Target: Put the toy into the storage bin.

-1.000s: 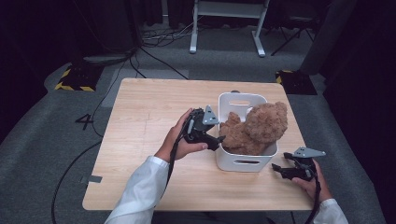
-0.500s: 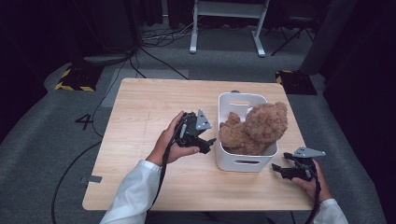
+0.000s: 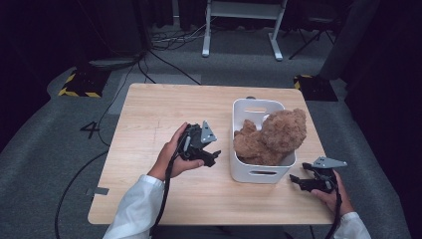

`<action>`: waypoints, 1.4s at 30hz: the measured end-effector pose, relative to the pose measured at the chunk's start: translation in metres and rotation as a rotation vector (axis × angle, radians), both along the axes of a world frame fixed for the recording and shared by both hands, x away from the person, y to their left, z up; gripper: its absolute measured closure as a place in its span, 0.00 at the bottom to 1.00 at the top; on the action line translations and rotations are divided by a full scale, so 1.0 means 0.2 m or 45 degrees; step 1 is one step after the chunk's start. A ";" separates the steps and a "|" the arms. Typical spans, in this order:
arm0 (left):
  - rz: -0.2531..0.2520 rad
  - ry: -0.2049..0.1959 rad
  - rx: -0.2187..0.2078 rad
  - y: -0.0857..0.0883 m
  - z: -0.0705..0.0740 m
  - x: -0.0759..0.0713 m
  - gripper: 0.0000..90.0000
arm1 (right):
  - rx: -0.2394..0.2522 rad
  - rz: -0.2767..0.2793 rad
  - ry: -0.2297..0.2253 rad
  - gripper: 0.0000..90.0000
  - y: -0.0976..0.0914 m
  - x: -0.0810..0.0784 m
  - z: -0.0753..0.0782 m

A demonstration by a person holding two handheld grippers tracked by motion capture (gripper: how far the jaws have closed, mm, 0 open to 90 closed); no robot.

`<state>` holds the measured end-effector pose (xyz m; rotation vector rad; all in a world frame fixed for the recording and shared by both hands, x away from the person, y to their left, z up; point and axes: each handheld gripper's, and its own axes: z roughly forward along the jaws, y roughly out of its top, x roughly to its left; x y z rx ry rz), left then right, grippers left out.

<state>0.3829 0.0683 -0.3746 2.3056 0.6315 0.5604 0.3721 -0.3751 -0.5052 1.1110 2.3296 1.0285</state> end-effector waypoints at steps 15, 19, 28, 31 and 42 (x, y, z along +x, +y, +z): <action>0.039 0.048 0.047 0.14 -0.10 -0.04 0.19 | 0.000 -0.004 -0.001 0.22 0.00 0.00 0.00; 0.058 0.061 0.065 0.16 -0.13 -0.04 0.19 | 0.000 -0.005 -0.001 0.22 0.00 0.00 0.00; 0.097 0.092 0.092 0.22 -0.21 -0.05 0.19 | 0.000 -0.005 -0.002 0.22 0.00 0.00 0.00; 0.111 0.106 0.100 0.24 -0.24 -0.05 0.19 | -0.001 -0.005 -0.002 0.22 0.00 0.00 0.00; 0.144 0.150 0.111 0.32 -0.33 -0.06 0.19 | -0.001 -0.005 -0.002 0.22 0.00 0.00 0.00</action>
